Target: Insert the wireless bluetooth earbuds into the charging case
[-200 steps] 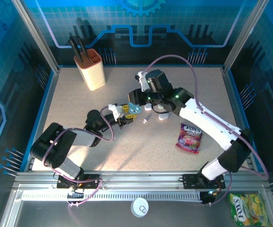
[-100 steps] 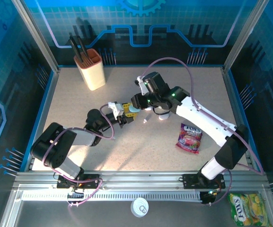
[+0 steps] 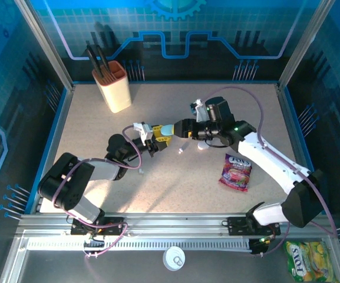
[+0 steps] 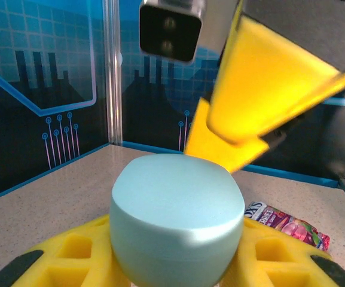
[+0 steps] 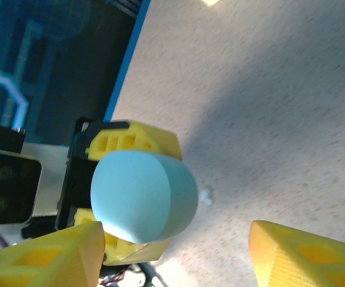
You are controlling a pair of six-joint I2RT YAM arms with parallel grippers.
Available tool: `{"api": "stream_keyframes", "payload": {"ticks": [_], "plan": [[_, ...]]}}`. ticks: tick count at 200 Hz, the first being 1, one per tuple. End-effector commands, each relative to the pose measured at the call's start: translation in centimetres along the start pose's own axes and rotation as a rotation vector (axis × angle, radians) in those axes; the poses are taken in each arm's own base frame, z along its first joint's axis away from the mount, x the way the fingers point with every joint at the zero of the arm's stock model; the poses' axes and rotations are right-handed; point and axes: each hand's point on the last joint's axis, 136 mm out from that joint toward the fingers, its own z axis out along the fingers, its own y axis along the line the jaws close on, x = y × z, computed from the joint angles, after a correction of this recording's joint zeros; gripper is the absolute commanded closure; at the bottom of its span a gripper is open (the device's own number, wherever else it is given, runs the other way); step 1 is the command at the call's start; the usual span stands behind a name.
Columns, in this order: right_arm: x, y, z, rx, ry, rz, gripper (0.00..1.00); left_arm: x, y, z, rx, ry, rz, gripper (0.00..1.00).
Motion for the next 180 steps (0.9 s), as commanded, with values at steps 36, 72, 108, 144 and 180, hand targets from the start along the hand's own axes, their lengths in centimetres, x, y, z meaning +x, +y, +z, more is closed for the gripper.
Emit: {"api": "stream_keyframes", "payload": {"ticks": [36,72,108,144,180], "plan": [[0.1,3.4,1.2,-0.285,0.055,0.092,0.41,-3.1,-1.3,0.2,0.057,-0.07,0.021,0.66],[-0.3,2.8,1.4,-0.29,0.04,0.12,0.52,-2.6,-2.1,-0.1,0.089,-0.056,0.017,0.65],[-0.3,2.2,1.5,-0.283,0.031,0.126,0.62,-2.3,-2.5,-0.3,0.105,-0.047,0.02,0.65],[-0.1,1.6,1.4,-0.269,0.021,0.121,0.84,-2.1,-2.6,-0.3,0.109,-0.043,0.029,0.65],[-0.1,1.4,1.1,-0.252,0.003,0.098,0.89,-1.9,-2.7,-0.4,0.114,-0.04,0.04,0.61]]}}
